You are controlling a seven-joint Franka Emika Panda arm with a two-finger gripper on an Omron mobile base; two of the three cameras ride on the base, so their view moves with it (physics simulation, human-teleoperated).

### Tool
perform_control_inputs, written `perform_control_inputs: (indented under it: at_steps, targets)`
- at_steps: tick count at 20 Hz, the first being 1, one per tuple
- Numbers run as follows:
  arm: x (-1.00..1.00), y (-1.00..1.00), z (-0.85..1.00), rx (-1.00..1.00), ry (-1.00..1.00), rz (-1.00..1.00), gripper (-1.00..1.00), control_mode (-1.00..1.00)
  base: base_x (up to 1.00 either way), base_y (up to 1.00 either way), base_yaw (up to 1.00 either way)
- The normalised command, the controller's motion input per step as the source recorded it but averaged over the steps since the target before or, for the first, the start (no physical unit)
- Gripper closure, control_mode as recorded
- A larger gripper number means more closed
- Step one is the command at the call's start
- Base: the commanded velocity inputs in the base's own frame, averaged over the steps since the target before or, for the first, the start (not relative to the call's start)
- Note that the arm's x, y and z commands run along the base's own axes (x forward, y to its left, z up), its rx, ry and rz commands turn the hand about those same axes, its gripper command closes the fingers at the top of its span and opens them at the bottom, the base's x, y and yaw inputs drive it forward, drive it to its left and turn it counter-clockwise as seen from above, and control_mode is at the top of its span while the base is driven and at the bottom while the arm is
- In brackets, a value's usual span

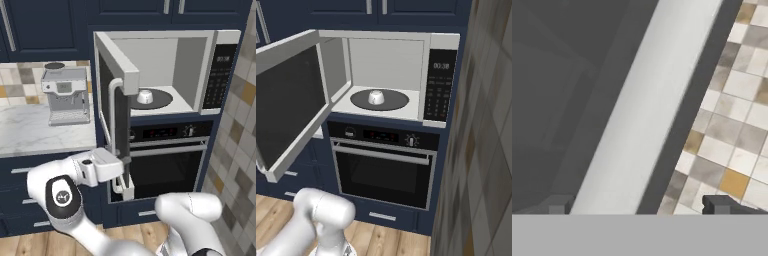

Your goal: Pick the mug from the counter and place it inside the microwave. Then close the microwave.

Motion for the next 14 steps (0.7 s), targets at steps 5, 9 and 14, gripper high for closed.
perform_control_inputs:
  at_steps: [5,9,14]
  targets:
    - [0.0,-0.61,0.02,0.0,0.02,0.0,-1.0,-1.0,0.0,0.0,0.0]
    - [0.0,-0.62,0.0,0.0,0.02,0.0,-1.0,-1.0,0.0,0.0,0.0]
    - [0.0,-0.68,0.0,0.0,0.04,0.0,-1.0,-1.0,0.0,0.0,0.0]
